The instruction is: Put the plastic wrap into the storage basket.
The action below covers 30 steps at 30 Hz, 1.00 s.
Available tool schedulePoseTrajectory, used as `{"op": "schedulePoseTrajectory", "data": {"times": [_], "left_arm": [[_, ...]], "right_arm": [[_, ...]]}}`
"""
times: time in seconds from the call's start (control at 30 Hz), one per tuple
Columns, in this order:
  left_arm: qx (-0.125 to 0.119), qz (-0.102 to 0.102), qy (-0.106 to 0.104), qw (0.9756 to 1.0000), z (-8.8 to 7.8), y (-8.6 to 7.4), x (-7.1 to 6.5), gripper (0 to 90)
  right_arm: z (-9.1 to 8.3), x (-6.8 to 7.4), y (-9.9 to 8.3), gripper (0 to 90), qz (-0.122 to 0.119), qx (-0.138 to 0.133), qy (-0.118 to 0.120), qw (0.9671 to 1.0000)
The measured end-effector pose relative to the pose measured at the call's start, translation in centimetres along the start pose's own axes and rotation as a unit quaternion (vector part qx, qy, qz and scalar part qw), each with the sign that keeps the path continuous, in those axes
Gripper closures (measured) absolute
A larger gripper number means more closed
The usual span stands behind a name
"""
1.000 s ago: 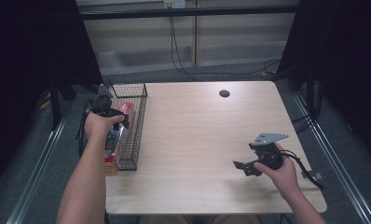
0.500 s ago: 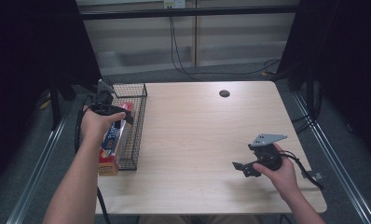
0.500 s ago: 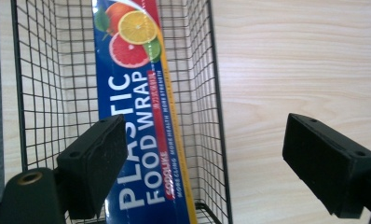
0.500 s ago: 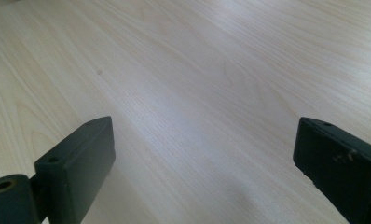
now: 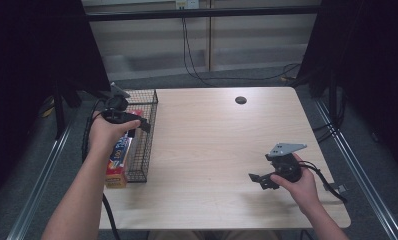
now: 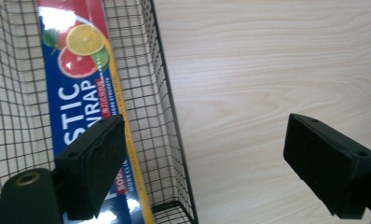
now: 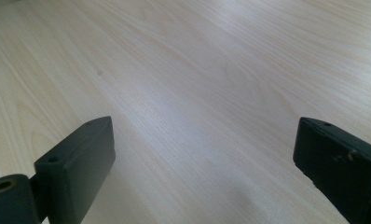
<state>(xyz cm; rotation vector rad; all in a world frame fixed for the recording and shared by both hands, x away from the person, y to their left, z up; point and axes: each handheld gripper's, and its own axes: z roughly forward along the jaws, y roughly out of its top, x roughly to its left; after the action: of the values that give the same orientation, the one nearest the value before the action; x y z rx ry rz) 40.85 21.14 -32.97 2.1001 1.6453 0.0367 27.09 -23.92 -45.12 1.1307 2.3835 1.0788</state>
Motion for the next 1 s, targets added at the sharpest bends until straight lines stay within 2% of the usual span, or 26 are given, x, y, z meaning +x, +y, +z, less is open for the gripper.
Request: {"op": "schedulePoseTrajectory", "data": {"times": [0.4, 0.67, 1.0], "left_arm": [[-0.009, 0.051, -0.022, 0.9984, 0.2, -0.3, -2.4, 13.0], [-0.012, 0.072, -0.041, 0.9965, 0.8, -0.6, -3.8, 12.7], [-0.018, 0.093, -0.052, 0.9941, 1.6, -1.0, -5.3, 12.4]], "right_arm": [[0.0, 0.0, 0.0, 5.4, 0.002, 0.0, 0.004, 1.0], [0.0, 0.0, 0.0, 5.4, 0.0, 0.001, 0.004, 1.0], [0.0, 0.1, 0.0, 5.4, -0.001, 0.003, 0.004, 1.0]]}}
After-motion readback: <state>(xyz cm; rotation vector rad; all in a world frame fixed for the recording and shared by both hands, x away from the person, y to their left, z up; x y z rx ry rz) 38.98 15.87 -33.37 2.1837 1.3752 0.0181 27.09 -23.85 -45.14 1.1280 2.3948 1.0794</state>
